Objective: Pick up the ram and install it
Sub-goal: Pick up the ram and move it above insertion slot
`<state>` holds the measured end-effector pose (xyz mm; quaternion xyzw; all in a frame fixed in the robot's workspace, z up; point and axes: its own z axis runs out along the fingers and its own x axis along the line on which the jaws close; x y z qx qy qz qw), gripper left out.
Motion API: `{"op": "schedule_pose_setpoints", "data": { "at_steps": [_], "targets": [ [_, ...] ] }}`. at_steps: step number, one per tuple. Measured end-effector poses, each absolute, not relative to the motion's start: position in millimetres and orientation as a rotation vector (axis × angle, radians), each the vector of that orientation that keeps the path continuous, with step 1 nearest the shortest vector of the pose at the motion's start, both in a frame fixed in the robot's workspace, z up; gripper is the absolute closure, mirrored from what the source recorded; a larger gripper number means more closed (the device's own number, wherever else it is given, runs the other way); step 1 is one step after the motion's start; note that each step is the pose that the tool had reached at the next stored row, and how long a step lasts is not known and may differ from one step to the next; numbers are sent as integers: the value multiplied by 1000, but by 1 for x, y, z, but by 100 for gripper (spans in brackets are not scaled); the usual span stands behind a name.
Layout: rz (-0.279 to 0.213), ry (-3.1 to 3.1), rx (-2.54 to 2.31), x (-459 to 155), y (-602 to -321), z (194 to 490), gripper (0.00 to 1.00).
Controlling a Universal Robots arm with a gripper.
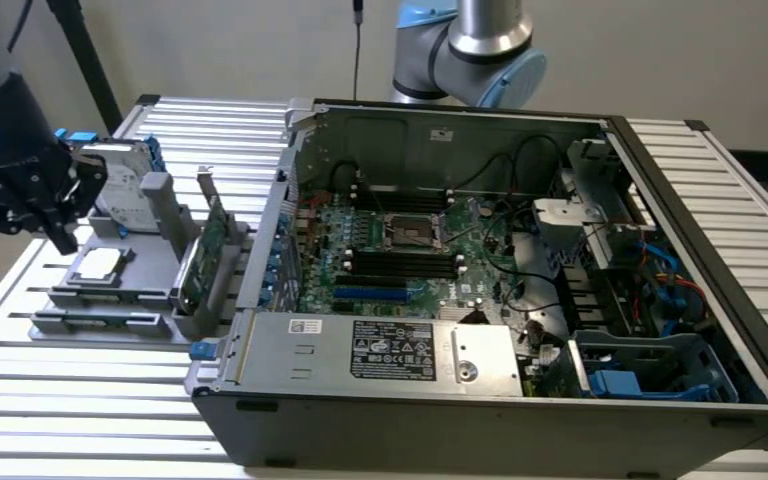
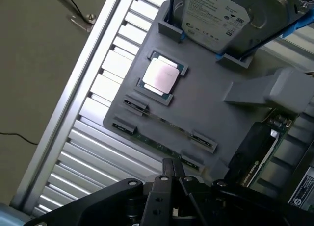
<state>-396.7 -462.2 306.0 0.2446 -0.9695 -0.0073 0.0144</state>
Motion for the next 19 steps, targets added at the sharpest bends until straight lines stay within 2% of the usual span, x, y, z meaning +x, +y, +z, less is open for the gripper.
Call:
{"op": "schedule_pose_setpoints", "data": {
  "at_steps": [19],
  "targets": [
    [-15,-2840,1268,-397,-462,295,89]
  ]
}}
